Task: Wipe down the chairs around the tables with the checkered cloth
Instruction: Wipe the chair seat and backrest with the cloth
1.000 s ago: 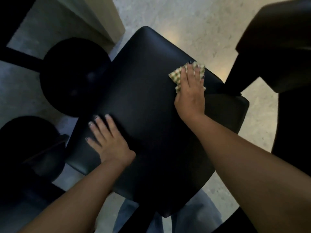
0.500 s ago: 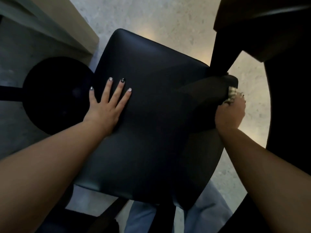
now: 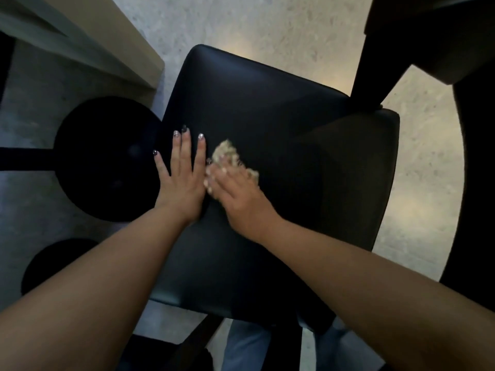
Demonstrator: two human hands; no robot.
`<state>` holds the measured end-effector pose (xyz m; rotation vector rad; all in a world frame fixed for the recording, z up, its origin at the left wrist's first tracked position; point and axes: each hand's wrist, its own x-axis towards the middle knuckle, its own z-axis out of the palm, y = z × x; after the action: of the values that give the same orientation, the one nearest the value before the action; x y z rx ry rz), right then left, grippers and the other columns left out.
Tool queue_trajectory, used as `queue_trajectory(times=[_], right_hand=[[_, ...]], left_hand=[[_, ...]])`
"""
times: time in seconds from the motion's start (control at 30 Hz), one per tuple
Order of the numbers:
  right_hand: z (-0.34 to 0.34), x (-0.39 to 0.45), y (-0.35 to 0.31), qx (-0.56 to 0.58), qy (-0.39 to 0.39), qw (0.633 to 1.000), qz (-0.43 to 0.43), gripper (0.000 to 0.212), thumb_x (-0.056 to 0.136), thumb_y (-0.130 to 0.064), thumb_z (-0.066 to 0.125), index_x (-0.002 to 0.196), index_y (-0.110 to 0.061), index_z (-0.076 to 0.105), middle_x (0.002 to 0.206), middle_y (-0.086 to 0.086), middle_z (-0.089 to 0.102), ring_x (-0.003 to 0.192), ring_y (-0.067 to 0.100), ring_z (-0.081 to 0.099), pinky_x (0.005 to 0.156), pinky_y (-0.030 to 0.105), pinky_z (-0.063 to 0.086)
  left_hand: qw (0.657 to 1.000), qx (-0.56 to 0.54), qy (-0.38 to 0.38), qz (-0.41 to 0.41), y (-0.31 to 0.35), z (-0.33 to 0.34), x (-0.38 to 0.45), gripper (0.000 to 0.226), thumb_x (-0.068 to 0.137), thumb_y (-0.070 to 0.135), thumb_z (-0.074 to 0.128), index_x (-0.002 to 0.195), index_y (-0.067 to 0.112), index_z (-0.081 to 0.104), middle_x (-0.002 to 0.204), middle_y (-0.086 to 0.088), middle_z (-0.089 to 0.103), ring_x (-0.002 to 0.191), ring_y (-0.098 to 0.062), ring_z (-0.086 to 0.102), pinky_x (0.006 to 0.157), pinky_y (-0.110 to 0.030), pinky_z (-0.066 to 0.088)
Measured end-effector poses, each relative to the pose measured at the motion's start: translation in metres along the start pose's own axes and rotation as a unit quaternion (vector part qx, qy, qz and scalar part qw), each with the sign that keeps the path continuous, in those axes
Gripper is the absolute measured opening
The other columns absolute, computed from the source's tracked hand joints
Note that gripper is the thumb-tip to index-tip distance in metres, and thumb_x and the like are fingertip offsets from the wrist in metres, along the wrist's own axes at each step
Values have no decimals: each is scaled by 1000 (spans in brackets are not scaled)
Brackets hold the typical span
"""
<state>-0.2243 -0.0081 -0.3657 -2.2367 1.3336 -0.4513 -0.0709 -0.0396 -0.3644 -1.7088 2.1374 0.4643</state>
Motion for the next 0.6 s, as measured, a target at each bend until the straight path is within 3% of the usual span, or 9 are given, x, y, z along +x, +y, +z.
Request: queue_trajectory(times=[0.07,0.1,0.2,0.3,0.37,0.47,0.53,0.6], right_hand=[[-7,-3,10,5,-43,996,-72,36,85,8,47,117,9,62,127,27,57,121,48,50,101,59,40],[-13,-1,21,10,-41,997,-62,33,84,10,50,113,10,64,123,28,59,117,48,54,97,59,43],[-42,8,68,-14,55,994,92,39,78,16,49,114,13,62,121,31,58,115,48,54,102,56,40],[-68,9,107,-35,114,961,251,56,77,13,42,132,10,48,140,27,44,134,42,37,114,51,26],[-64,10,104,-44,130,945,297,59,80,8,42,139,5,41,148,22,36,141,38,26,117,48,18],[-40,4,69,-57,117,948,291,60,77,8,46,137,9,42,145,27,37,138,45,29,114,55,21],[-20,-17,38,-71,79,970,218,54,76,12,49,129,14,48,137,34,43,129,52,39,105,62,33],[-6,-42,7,-72,6,988,134,44,88,4,42,131,10,50,138,31,44,129,49,41,103,60,36]], left_hand=[[999,-20,20,-32,3,2,-2,85,97,19,36,137,10,-38,156,-25,-21,145,-40,-18,115,-64,4],[998,-26,25,-43,4,3,-2,88,95,14,36,136,9,-41,156,-26,-21,145,-41,-18,115,-64,4],[998,-28,30,-49,4,6,-1,93,89,5,37,136,11,-44,155,-23,-24,144,-40,-19,114,-64,4],[998,-27,34,-43,3,8,0,91,86,2,36,143,11,-35,155,-21,-24,144,-39,-20,113,-65,3],[998,-27,37,-44,3,9,-1,87,86,2,34,146,10,-28,155,-21,-23,145,-40,-18,113,-65,5],[998,-23,37,-50,3,8,0,88,86,1,36,146,11,-27,155,-20,-23,145,-40,-17,113,-65,5],[998,-23,32,-52,4,7,0,88,87,2,38,145,11,-27,156,-21,-21,145,-40,-17,113,-64,5],[998,-21,32,-54,5,7,0,88,88,5,39,145,11,-27,157,-22,-19,145,-40,-16,113,-64,4]])
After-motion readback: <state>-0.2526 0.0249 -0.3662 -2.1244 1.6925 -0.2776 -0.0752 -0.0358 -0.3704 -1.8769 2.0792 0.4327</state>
